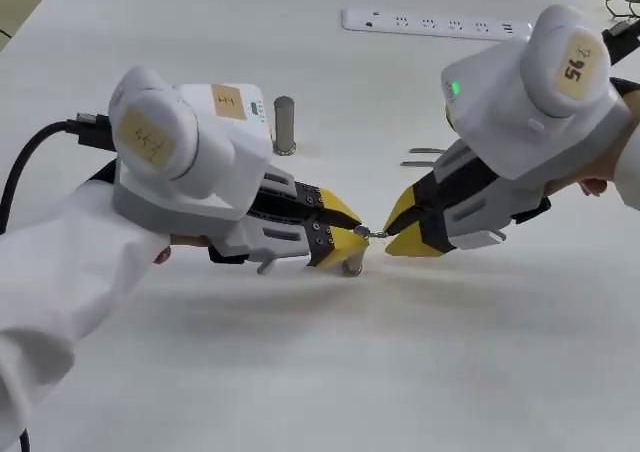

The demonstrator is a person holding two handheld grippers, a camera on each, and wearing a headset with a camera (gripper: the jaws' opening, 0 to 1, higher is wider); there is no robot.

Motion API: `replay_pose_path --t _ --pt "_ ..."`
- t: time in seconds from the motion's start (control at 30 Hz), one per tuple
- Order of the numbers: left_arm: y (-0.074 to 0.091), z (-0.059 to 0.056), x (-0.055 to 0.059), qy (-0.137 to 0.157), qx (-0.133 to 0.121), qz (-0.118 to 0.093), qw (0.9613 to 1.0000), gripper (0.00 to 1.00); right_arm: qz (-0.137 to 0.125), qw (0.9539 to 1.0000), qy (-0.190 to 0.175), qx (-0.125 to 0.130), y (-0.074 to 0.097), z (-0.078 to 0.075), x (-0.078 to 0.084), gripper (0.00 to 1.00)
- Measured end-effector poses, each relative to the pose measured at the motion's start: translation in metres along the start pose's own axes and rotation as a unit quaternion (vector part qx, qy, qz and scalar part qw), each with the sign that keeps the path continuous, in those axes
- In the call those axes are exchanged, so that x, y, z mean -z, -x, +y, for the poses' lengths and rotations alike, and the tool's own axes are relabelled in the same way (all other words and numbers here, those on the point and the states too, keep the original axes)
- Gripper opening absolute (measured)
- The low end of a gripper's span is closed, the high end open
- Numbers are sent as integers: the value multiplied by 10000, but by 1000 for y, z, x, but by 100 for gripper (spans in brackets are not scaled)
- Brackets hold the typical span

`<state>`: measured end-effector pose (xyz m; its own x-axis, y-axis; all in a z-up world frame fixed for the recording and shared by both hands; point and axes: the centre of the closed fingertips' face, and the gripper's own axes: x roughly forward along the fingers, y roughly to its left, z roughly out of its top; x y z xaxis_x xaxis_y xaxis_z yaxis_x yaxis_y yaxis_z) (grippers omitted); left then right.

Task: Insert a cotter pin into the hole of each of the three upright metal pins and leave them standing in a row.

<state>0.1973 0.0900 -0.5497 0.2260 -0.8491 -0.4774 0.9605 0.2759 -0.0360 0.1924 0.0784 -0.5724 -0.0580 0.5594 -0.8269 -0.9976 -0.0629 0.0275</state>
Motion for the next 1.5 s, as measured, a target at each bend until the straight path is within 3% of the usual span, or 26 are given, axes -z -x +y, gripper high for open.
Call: replay_pose_path --t 0.53,0.6,0.73,0.8,0.93,1.03,1.07,1.17,1.27,1.5 --pt "2 -1 -2 9 5 -12 10000 7 -37 10000 -17 -24 -1 5 -12 0" --pt "4 0 -4 5 -30 -63 10000 14 -22 10000 -59 30 1 4 -10 0" --pt "10 -2 -4 -14 -58 -78 10000 35 -76 9995 -229 188 2 0 -7 16" --pt "14 -5 -3 -13 -30 -94 10000 40 -155 9990 -354 225 1 1 -7 18" --pt "20 -8 11 67 -111 42 9999 59 -432 9966 -659 221 -3 4 -11 22" --pt "24 -7 21 223 -236 57 9995 72 -502 9958 -725 234 -6 5 -12 22" --pt "26 -7 26 623 -340 18 9975 74 -524 9955 -753 225 -8 6 -12 22" --pt "33 1 36 655 -607 17 9960 78 -604 9943 -842 249 -12 5 -15 22" --pt "37 3 42 681 -738 32 9949 96 -681 9932 -913 260 -15 5 -17 22" --pt "52 -10 64 854 -736 313 9931 99 -658 9935 -895 253 -24 5 -16 20"
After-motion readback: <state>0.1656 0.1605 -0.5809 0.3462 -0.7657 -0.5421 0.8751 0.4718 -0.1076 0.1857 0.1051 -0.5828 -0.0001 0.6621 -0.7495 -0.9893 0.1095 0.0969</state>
